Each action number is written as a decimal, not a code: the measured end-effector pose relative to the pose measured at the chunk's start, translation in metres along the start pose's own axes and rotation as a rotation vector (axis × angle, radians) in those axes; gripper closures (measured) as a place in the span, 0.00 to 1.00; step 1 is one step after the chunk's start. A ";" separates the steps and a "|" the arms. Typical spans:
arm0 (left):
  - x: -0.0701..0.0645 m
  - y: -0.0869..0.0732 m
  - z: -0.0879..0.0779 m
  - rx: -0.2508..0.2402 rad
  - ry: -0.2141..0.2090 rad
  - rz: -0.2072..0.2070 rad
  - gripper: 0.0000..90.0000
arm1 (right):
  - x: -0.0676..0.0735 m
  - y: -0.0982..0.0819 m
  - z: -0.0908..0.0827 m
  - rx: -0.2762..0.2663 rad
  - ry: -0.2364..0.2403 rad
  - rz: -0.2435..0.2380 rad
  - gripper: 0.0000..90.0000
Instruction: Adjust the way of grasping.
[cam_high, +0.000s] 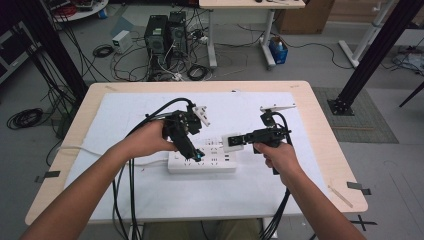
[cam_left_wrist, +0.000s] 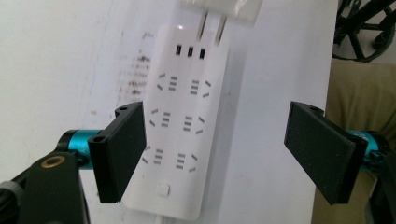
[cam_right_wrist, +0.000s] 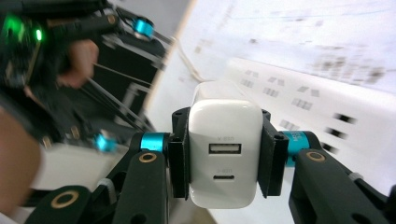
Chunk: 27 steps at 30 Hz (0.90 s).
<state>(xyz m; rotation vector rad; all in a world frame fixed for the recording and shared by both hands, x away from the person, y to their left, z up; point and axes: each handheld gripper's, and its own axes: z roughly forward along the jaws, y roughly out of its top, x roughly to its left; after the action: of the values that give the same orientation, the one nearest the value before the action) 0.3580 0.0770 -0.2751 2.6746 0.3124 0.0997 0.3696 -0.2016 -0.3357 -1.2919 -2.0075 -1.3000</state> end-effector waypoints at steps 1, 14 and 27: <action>0.002 -0.004 -0.002 0.002 0.004 -0.011 0.23 | 0.001 0.001 -0.004 0.010 -0.025 -0.027 0.69; 0.022 -0.061 -0.021 0.080 0.007 -0.136 0.23 | 0.008 0.015 -0.056 0.219 -0.368 -0.209 0.69; 0.029 -0.090 -0.044 0.155 0.048 -0.200 0.23 | 0.026 0.022 -0.071 0.351 -0.570 -0.309 0.69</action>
<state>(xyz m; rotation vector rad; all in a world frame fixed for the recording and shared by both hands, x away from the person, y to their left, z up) 0.3625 0.1813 -0.2740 2.7781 0.6240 0.0805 0.3671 -0.2485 -0.2725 -1.3115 -2.7651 -0.6723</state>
